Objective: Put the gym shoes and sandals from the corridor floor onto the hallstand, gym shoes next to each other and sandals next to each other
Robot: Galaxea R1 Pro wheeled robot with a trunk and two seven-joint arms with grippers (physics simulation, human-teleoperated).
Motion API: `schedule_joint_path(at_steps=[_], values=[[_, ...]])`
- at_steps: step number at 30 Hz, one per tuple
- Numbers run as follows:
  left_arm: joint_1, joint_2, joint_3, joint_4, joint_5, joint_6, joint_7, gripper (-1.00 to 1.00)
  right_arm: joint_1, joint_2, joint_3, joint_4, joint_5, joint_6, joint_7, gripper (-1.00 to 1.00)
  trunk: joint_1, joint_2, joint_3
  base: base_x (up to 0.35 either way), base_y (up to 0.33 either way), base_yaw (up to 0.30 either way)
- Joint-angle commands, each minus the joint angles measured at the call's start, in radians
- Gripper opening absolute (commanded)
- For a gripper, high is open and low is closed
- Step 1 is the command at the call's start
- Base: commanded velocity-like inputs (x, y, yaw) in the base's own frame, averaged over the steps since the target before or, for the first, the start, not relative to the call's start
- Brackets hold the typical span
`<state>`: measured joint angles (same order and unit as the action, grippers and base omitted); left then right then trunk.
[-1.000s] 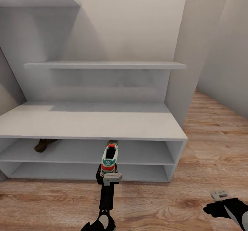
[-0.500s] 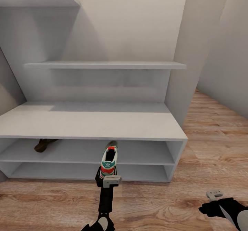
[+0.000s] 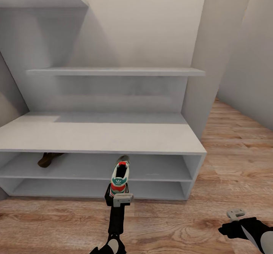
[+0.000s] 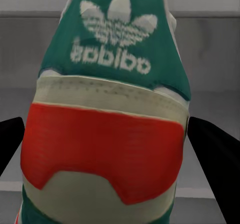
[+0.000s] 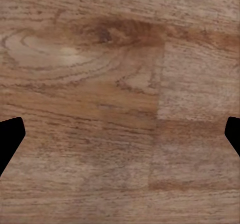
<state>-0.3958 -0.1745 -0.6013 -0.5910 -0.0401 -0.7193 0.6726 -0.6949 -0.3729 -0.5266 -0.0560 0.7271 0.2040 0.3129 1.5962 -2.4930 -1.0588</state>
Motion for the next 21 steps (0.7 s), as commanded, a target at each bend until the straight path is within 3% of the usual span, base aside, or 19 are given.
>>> schedule_joint_path(at_steps=[1,21], values=[[0.000,0.000,0.000,0.000,0.000,0.000,-0.001,-1.00,0.000,0.000,0.000,0.000,0.000,0.000,0.000,1.00,0.000,0.000,0.000,0.000,0.000,0.000],[0.000,0.000,0.002,0.002,0.000,0.000,-0.001,-1.00,0.001,0.000,0.000,0.000,0.000,0.000,0.000,1.00,0.000,0.000,0.000,0.000,0.000,0.000]])
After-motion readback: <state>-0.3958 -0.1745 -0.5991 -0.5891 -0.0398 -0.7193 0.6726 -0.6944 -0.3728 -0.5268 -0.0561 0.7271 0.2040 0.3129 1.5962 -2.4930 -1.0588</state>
